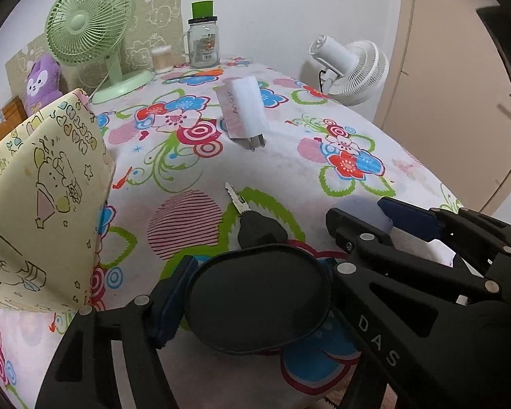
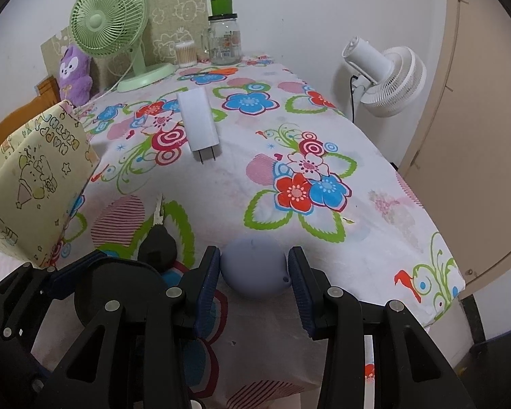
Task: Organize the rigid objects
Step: 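Close the left tool on the black round object, then carry the lavender object with the right tool while the left tool carries the black object toward the box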
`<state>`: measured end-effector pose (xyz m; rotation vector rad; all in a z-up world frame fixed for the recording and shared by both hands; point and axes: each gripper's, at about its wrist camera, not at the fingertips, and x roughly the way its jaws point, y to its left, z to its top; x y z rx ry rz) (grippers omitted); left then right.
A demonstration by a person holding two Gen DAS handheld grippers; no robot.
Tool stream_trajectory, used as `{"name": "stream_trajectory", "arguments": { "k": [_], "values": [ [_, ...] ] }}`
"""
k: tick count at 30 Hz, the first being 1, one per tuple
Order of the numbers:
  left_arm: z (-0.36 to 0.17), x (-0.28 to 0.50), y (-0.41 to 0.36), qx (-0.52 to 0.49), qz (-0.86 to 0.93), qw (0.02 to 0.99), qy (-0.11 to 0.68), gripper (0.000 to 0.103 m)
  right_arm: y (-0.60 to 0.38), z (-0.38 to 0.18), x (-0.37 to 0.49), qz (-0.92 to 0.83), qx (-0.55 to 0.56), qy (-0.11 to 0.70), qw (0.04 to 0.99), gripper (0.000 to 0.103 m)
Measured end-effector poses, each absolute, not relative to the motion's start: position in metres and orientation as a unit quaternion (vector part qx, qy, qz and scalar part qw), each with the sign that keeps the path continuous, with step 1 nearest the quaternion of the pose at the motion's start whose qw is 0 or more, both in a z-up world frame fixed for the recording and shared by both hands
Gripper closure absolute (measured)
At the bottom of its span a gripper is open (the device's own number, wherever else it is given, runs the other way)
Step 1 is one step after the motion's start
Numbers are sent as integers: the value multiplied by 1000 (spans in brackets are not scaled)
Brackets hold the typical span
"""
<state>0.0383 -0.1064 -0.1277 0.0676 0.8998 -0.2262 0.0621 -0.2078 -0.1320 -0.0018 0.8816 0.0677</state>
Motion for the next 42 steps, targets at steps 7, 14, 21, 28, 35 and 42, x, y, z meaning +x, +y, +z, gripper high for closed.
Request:
{"name": "stream_trajectory", "arguments": {
  "k": [7,14,21,28,35,42],
  "values": [
    [-117,38,-100,32,-99,900,423,27,-203,-121,63,30,2,420,907,58],
    [-101,39,-94,31,-84,907,412,27,-194,-106,63,30,-3,411,911,58],
    [-84,37,-89,35,-80,912,400,27,-190,-88,61,24,-5,403,915,58],
    [-67,34,-86,37,-77,918,387,27,-186,-68,56,18,-8,389,921,58],
    [-49,31,-79,38,-69,925,372,27,-179,-51,51,18,-8,373,927,58],
    [-30,25,-70,39,-70,933,352,27,-170,-29,44,16,-8,351,936,58]
  ]
}}
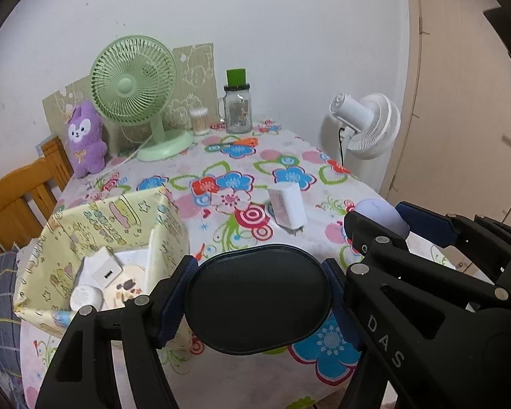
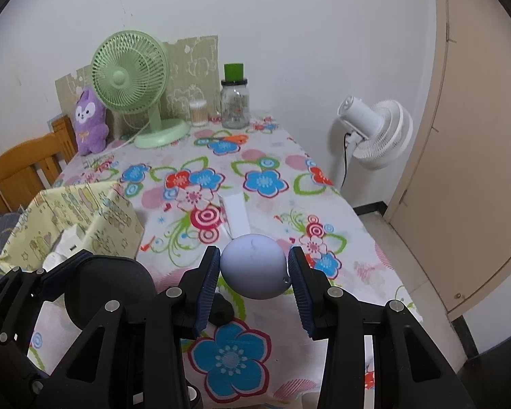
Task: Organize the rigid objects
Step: 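Carry the lavender object with the right tool while the left tool carries the black object toward the box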
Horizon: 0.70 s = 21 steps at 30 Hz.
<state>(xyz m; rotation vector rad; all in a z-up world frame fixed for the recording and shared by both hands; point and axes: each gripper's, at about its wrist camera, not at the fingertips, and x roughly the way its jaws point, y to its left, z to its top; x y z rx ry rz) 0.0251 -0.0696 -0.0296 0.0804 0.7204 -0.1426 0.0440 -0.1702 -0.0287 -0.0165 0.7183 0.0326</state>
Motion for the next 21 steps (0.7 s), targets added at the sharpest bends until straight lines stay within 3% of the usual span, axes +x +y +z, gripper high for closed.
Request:
{"name": "stream_trajectory", "arguments": {
  "k": [21],
  "values": [
    [10,28,-32,39,-67,945,316,27,-134,16,41,16,-14,317,948,58]
  ]
}}
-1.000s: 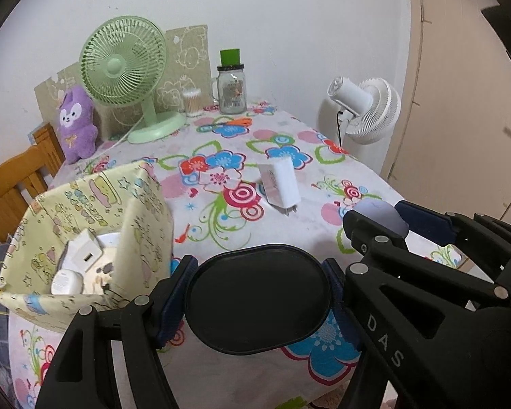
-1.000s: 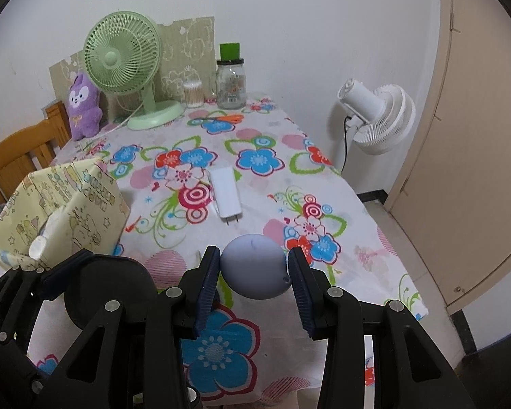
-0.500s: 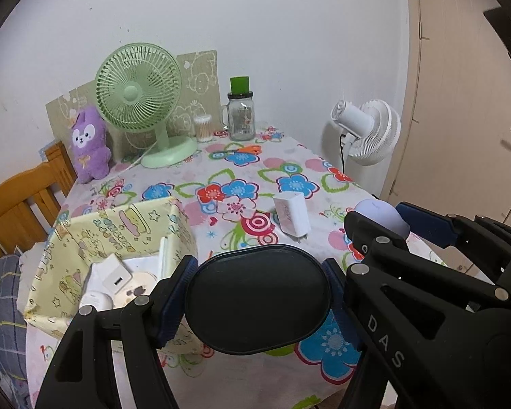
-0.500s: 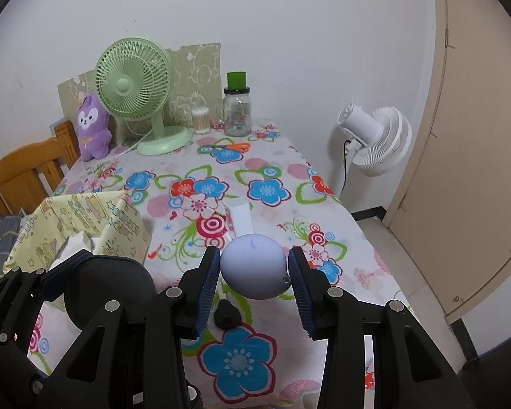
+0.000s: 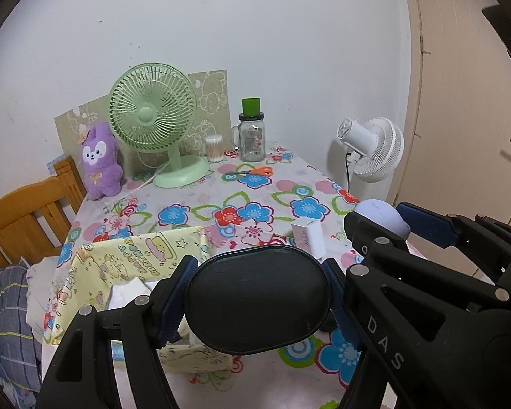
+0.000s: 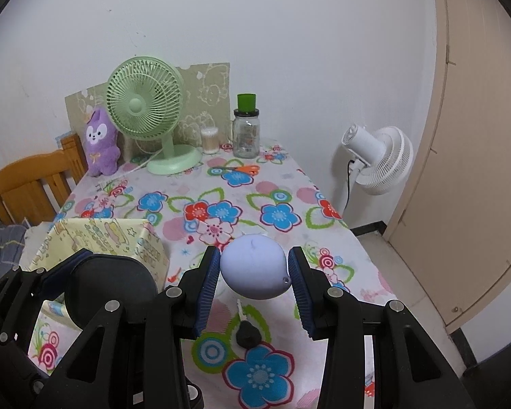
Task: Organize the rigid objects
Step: 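Carry the lavender object with the right tool while the left tool carries the black object toward the box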
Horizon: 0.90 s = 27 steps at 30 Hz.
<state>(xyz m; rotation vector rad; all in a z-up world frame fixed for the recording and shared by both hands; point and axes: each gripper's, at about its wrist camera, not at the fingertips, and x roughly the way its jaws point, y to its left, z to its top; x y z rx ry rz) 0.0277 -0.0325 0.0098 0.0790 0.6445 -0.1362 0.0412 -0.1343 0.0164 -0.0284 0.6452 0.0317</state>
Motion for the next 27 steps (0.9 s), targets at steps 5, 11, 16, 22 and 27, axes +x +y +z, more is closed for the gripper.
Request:
{"name": "stream_trajectory", "arguments": {
  "k": [5,11,16,22,27],
  "values": [
    [15,29,-20,37,-63,947,314,27,-122,22,42,19,-16,314,949,58],
    [17,32,-4,34,-62,948,310,27,-106,25,44,21,-19,312,950,58],
    [17,35,11,30,-59,948,311,27,-92,26,49,23,-23,313,949,58],
    [13,41,29,23,-50,947,316,27,-74,25,54,31,-22,315,948,58],
    [7,47,40,21,-42,945,325,27,-60,20,62,39,-26,324,945,58]
  ]
}}
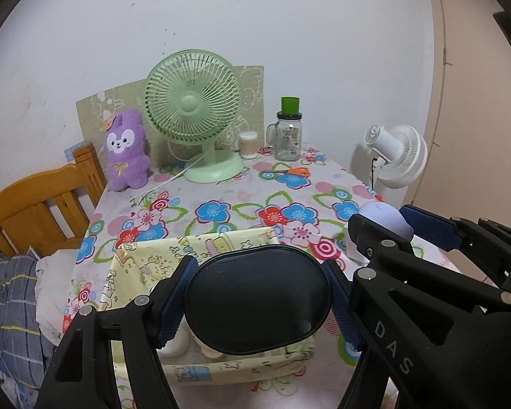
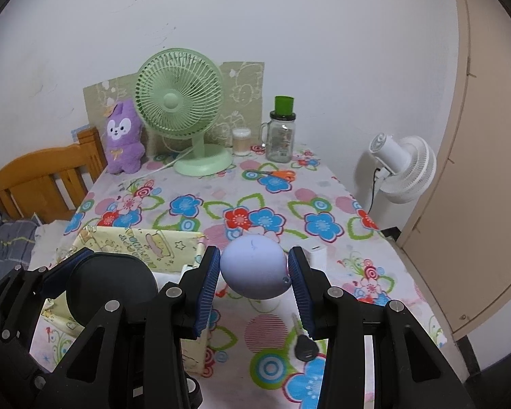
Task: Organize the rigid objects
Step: 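Carry the lavender object with the right tool while the left tool carries the black object toward the box, then lower both held objects into the yellow box and open both tools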
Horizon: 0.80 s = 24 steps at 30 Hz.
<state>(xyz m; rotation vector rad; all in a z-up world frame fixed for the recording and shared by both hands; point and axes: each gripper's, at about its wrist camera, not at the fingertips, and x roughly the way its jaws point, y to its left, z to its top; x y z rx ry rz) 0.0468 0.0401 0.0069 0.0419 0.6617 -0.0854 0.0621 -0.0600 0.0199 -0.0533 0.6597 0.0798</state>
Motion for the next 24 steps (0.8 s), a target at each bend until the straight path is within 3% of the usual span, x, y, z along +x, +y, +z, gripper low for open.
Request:
{"name": "stream_trajectory", "arguments": {
  "k": [24],
  "values": [
    [-35,89,102,5,11,924,381,27,2,-19,106,79,-43,374,923,58]
  ]
}}
